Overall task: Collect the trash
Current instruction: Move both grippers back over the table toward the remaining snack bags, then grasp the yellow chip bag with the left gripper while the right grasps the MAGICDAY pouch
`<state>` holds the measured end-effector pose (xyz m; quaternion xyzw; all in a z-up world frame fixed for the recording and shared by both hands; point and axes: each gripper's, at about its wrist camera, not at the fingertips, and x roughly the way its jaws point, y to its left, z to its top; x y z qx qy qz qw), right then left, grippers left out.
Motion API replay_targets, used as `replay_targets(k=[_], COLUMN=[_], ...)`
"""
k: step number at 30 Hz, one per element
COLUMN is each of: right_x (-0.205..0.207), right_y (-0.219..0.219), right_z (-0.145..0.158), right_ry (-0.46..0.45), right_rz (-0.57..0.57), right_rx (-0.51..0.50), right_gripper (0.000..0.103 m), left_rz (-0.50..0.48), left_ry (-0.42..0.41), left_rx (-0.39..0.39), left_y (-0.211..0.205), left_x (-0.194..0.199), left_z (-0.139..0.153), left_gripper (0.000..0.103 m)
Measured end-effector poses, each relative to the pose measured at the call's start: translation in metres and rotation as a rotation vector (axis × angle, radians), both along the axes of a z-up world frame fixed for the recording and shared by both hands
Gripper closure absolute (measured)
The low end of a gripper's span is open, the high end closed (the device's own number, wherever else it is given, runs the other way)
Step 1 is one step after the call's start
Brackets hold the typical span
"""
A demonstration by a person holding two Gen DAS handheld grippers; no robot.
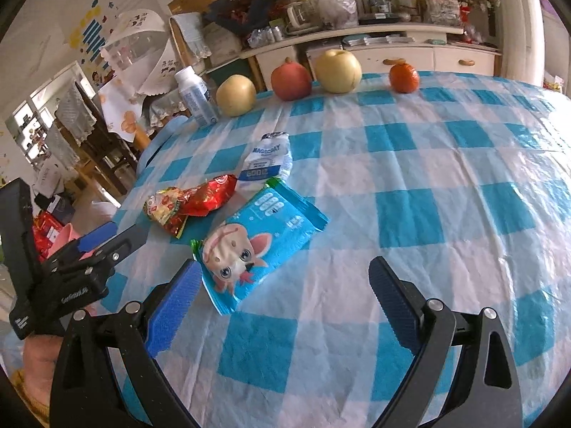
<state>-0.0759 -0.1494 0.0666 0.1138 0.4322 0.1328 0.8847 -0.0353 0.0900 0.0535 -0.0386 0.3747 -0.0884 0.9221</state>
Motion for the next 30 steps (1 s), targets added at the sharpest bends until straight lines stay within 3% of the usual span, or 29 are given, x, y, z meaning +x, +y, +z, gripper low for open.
replay_targets(k=[6, 8, 18, 23, 30], right_x=[0.022, 0.03, 0.073, 0.087, 0.107], right_y=[0.01, 0.01, 0.016, 0.025, 0.023], right_z=[-0.005, -0.008, -0.014, -0.018, -0.023], right_ry=[-0.007, -0.004, 0.0, 0.003, 0.014], right_rz=[0.032, 0.033, 0.054, 0.084, 0.092], right_rx=[-0.029, -0.031, -0.032, -0.055, -0.074], right_gripper=[0.009, 0.009, 0.009, 0.009, 0.009], left_rz=[0.124, 0.149, 0.232, 0.228, 0.213], left_ry=[0.056, 0.057, 0.107, 0.118, 0.116], left_rx=[-0.203, -0.232, -0.193, -0.196, -0.13], left_y=[0.026, 0.028, 0.019, 0.012, 0.0], left_x=[0.021, 0.027, 0.058, 0.072, 0.09], left_z=[-0.009, -0.011, -0.027, -0.033, -0.035], left_gripper=[0.006, 0.006, 0.006, 0.007, 0.007])
